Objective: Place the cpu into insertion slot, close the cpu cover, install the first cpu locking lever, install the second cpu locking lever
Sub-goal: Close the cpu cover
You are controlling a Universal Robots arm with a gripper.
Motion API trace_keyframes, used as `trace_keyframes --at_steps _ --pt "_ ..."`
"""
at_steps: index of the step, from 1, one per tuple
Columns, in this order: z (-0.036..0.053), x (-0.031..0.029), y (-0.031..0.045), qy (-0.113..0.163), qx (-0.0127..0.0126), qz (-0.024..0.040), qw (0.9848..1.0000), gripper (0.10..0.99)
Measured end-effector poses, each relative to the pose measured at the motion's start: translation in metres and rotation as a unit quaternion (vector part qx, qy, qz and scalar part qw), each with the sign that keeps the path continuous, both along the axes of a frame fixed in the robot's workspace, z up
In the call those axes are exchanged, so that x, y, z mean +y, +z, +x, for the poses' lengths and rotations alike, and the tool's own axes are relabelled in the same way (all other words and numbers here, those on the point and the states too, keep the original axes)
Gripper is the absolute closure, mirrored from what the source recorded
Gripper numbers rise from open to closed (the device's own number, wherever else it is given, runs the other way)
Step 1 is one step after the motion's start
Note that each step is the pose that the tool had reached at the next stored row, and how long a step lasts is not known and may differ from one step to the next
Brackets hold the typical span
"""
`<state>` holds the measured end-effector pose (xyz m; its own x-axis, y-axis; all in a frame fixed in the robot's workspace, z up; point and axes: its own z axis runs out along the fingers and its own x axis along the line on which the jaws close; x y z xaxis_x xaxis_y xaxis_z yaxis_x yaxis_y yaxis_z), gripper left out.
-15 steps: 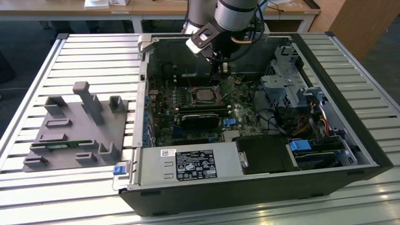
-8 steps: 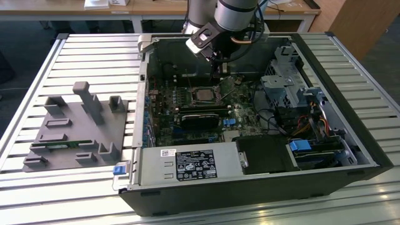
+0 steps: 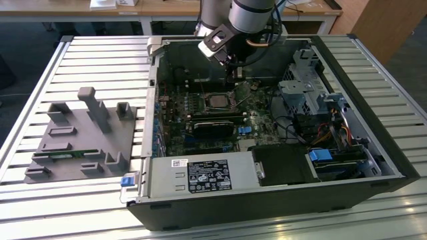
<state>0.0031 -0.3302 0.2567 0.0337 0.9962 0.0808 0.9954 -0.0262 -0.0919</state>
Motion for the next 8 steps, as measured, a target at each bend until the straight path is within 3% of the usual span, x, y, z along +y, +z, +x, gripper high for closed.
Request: trace_keyframes --at_steps 8 --pt "-0.0002 0.0 0.0019 0.0 0.0 -0.0001 1.0 0.98"
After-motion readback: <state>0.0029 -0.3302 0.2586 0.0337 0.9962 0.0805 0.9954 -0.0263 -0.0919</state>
